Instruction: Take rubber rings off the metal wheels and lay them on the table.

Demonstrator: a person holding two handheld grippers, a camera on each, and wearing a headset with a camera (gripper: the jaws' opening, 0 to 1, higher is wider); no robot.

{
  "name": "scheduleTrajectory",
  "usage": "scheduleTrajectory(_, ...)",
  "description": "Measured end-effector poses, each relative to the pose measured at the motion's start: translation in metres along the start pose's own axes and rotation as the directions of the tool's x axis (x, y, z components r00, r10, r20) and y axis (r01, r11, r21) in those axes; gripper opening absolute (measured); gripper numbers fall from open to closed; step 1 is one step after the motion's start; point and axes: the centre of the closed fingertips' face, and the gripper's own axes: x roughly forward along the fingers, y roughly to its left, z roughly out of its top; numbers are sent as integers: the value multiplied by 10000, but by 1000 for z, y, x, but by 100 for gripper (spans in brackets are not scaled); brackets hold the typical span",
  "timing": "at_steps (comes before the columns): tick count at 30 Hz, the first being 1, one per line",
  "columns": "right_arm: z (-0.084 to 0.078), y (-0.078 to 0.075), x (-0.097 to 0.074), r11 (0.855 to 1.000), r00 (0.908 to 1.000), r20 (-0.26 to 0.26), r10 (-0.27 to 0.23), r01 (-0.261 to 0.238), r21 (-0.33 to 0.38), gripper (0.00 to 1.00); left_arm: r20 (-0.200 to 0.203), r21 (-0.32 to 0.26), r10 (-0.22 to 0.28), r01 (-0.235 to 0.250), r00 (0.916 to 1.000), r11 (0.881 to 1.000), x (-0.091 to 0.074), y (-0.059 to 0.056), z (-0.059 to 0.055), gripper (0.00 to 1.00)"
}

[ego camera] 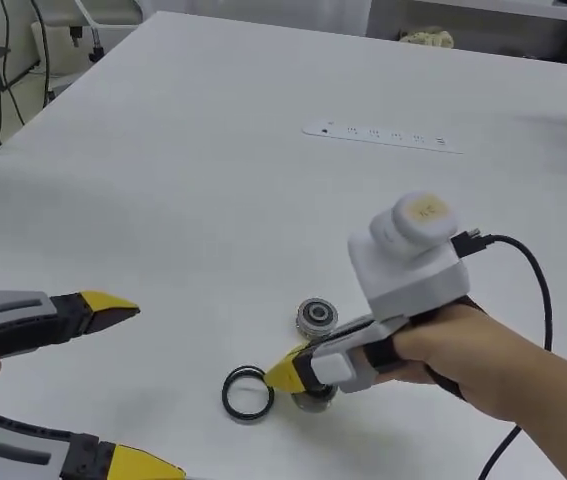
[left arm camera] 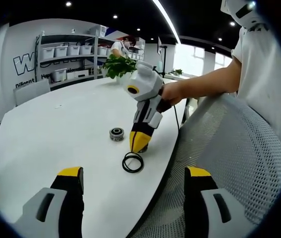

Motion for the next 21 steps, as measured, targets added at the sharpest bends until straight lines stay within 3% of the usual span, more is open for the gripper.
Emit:
scheduleTrajectory(7,2,0,-1,10000,10000,48,-34,34,-20,0,1,1,8,-8,10000,10000,0,0,0,80)
scheduleTrajectory(15,10,7,-5,9978,9978,463,477,-497,435,0,-4,-17,-12,12,10000,10000,0,0,-1,81)
scheduleTrajectory(21,7,4,-5,9981,9987,401,318,-339,514,0,-23,-17,-8,8,10000,10000,0,0,-1,81)
